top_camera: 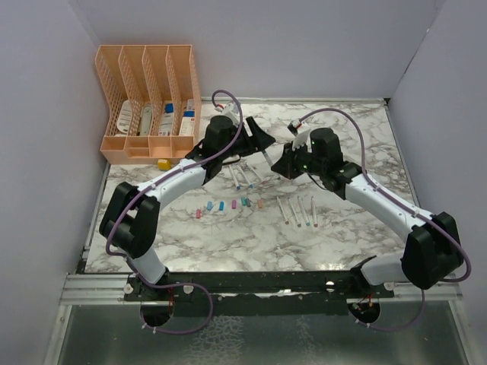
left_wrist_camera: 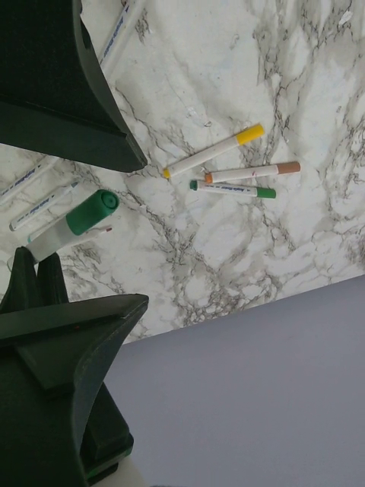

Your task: Open the pen caps

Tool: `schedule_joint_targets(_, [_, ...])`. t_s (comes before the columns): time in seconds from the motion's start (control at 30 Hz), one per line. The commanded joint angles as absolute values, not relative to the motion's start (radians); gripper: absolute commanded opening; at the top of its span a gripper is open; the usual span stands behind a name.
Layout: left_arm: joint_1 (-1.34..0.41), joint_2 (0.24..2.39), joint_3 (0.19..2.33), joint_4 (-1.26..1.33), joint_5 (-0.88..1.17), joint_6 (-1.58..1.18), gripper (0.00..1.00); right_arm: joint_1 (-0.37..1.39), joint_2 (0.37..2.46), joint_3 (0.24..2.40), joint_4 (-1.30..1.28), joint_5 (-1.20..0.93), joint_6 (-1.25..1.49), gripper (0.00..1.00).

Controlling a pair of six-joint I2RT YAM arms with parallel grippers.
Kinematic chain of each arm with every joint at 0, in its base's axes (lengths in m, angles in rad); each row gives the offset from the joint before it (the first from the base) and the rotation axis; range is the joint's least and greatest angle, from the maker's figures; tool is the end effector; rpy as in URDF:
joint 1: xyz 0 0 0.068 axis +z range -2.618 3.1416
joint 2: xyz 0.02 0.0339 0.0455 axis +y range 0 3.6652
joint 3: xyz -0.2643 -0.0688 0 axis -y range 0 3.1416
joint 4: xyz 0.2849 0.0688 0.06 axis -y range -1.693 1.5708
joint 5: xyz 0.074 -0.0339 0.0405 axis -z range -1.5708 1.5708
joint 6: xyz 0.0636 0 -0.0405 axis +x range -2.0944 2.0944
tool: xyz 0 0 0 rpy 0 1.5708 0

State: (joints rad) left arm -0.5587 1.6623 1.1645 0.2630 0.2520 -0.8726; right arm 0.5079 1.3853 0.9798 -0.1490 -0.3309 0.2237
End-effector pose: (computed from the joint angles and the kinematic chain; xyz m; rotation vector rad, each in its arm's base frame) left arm 0.3774 -0.2546 0.2618 -0.1135 1.9777 -1.2089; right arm 0.3139 0.1984 0.2454 -0.5102 2.1325 0.7754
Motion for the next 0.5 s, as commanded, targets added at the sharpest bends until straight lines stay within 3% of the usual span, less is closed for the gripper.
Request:
schedule_joint_targets(0.0, [-0.565,1.637,1.155,0.257,0.228,-0.868,0.68,0.514,1.333,0.995,-0.13,-0.339,0.219,0.01])
schedule_joint_targets(0.23, [-0.566,1.636,1.146,0.273,0.253,-0.885,0.66,0.514,1.341,1.002,-0.126,-0.336,0.218,0.01])
schedule_joint_targets(0.47, [-0.575,1.63,1.135,0.272,0.281,-0.891,0.57,0.514,1.351,1.01,-0.112,-0.339,0.218,0.01])
